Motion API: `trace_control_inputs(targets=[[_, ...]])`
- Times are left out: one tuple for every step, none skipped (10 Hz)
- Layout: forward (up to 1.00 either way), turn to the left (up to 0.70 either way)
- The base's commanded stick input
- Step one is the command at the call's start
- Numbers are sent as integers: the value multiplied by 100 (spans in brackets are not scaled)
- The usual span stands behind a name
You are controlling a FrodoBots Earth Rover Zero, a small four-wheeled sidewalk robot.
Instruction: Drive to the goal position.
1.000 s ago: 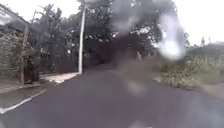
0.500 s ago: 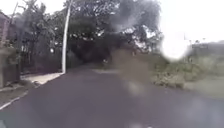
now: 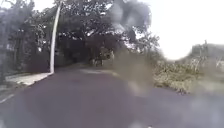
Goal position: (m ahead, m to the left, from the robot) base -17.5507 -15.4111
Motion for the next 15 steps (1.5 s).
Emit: trace_control_inputs(targets=[[0, -70], [0, -70], [0, -70], [0, -70], [0, -70], [0, -70], [0, -70], [0, -70], [0, -70], [0, -70], [0, -70], [0, -70], [0, -70], [0, -70], [0, -70]])
